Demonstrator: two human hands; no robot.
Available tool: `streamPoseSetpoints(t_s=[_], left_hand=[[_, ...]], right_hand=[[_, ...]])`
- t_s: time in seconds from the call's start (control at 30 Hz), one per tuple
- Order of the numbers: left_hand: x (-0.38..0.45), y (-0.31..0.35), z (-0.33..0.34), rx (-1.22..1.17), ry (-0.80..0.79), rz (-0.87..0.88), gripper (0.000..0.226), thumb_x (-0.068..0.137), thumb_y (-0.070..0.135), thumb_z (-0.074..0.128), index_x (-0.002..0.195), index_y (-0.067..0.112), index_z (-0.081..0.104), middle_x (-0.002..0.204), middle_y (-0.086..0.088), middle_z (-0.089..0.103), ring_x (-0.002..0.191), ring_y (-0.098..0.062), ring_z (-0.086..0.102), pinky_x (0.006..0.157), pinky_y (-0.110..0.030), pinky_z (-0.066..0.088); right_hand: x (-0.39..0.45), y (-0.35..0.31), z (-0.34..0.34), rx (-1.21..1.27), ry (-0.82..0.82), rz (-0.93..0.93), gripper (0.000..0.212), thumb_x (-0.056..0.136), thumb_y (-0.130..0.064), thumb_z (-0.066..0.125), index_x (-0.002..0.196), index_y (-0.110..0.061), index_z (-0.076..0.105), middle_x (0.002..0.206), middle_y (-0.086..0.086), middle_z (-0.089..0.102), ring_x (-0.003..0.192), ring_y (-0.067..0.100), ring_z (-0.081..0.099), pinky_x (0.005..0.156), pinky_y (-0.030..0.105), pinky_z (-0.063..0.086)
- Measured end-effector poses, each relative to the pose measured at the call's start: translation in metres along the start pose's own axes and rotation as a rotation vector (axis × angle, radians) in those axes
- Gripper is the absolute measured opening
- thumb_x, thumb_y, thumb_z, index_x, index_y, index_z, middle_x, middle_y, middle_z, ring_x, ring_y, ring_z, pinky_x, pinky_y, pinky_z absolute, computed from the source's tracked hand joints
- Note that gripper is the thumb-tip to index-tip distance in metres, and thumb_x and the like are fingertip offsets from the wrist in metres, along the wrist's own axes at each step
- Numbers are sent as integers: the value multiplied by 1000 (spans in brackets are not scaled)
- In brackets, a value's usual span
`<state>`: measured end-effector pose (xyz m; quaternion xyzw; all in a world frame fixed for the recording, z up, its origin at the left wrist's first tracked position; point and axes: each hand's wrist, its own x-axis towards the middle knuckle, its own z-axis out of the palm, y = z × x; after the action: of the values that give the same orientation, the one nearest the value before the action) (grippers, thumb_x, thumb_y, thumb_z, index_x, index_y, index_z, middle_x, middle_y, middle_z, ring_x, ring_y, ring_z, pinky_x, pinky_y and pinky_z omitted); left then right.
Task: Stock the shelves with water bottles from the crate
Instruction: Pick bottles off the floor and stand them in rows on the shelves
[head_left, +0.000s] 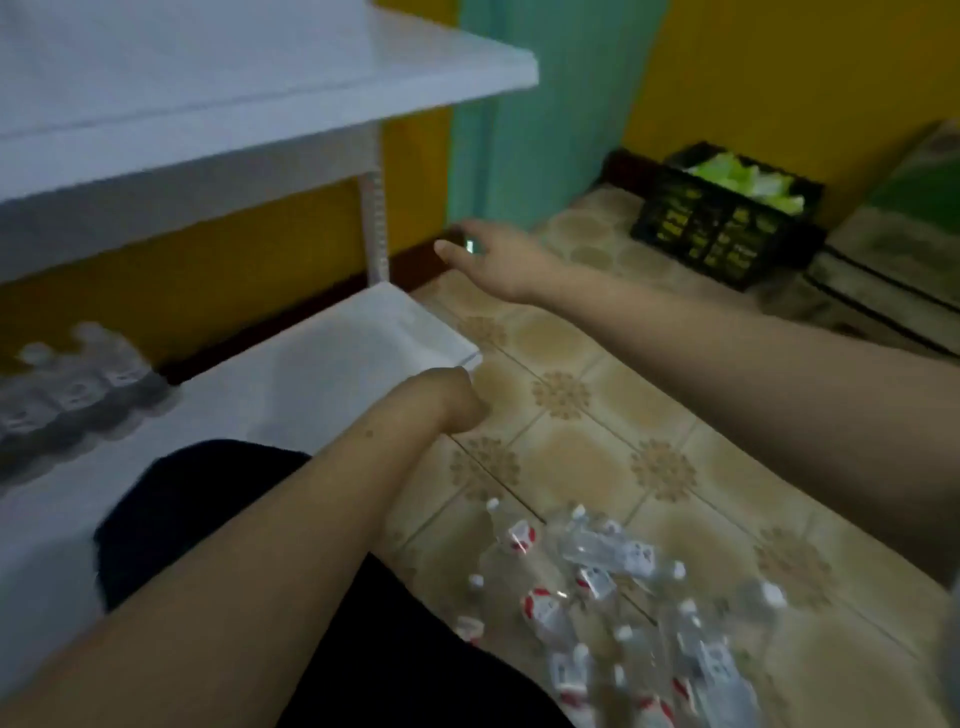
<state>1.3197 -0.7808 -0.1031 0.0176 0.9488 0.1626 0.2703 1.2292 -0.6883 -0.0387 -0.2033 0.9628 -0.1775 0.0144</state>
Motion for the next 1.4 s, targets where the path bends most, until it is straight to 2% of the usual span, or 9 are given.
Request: streamPoseSetpoints(t_s=[0.2, 0.43, 0.5, 0.63, 0.77, 0.87, 1.07, 1.23, 1.4], left_hand=[[16, 100, 113, 168, -273, 107, 53, 102, 38, 42, 142, 3, 44, 150, -17, 41, 132, -30, 45, 104, -33, 38], [20, 69, 208, 401, -732, 159, 48, 104, 32, 42, 144, 5, 43, 151, -13, 40, 130, -28, 47, 91, -27, 41], [30, 61, 210, 317, -713, 122, 44, 103, 31, 43, 137, 4, 50, 142, -14, 49, 116, -28, 55, 74, -24, 43], [47, 57, 219, 180, -539, 132, 44, 100, 32, 47, 130, 2, 56, 139, -17, 52, 122, -29, 52, 91, -27, 40], [49, 61, 233, 123, -631, 99, 45, 101, 33, 47, 137, 7, 51, 135, -15, 54, 114, -28, 59, 88, -30, 45], [49, 64, 236, 93, -651, 106, 43, 101, 32, 46, 135, 7, 53, 128, -14, 58, 105, -27, 62, 83, -31, 47], [53, 62, 234, 85, -613, 111, 45, 100, 32, 48, 139, 9, 49, 135, -15, 55, 116, -28, 57, 98, -35, 46], [53, 62, 234, 30, -627, 88, 47, 98, 35, 52, 139, 11, 49, 123, -14, 61, 106, -28, 63, 86, -34, 50], [47, 64, 230, -122, -630, 24, 54, 96, 38, 58, 141, 11, 45, 119, -10, 59, 103, -27, 65, 90, -39, 53]], right_hand=[[-106, 155, 66, 103, -122, 367, 68, 99, -49, 44, 151, -6, 30, 152, 15, 39, 137, 29, 41, 107, 32, 34], [-269, 255, 207, 133, -407, 775, 55, 96, -35, 57, 137, -1, 44, 130, 19, 55, 116, 33, 55, 89, 34, 45], [-313, 261, 241, 153, -404, 933, 42, 94, -34, 57, 121, -2, 55, 119, 16, 61, 109, 31, 59, 81, 32, 47], [-389, 255, 300, 221, -518, 1185, 31, 92, -35, 59, 108, -9, 64, 106, 6, 65, 103, 25, 64, 78, 27, 48], [-432, 258, 370, 517, -460, 1318, 78, 67, -48, 79, 130, -12, 51, 110, 2, 62, 107, 22, 61, 93, 31, 51], [-421, 235, 353, 500, -437, 1354, 53, 81, -34, 72, 121, -5, 51, 93, 3, 57, 101, 24, 61, 85, 26, 47], [-415, 246, 318, 1107, -363, 1542, 77, 78, -25, 80, 138, -5, 36, 117, 18, 56, 107, 39, 60, 78, 48, 58], [-441, 239, 300, 1535, -460, 1379, 67, 81, -25, 74, 135, 0, 44, 119, 25, 64, 106, 39, 66, 97, 54, 50], [-431, 208, 270, 1343, -552, 1036, 62, 77, -29, 80, 130, -13, 53, 117, 11, 66, 100, 29, 69, 87, 41, 57]])
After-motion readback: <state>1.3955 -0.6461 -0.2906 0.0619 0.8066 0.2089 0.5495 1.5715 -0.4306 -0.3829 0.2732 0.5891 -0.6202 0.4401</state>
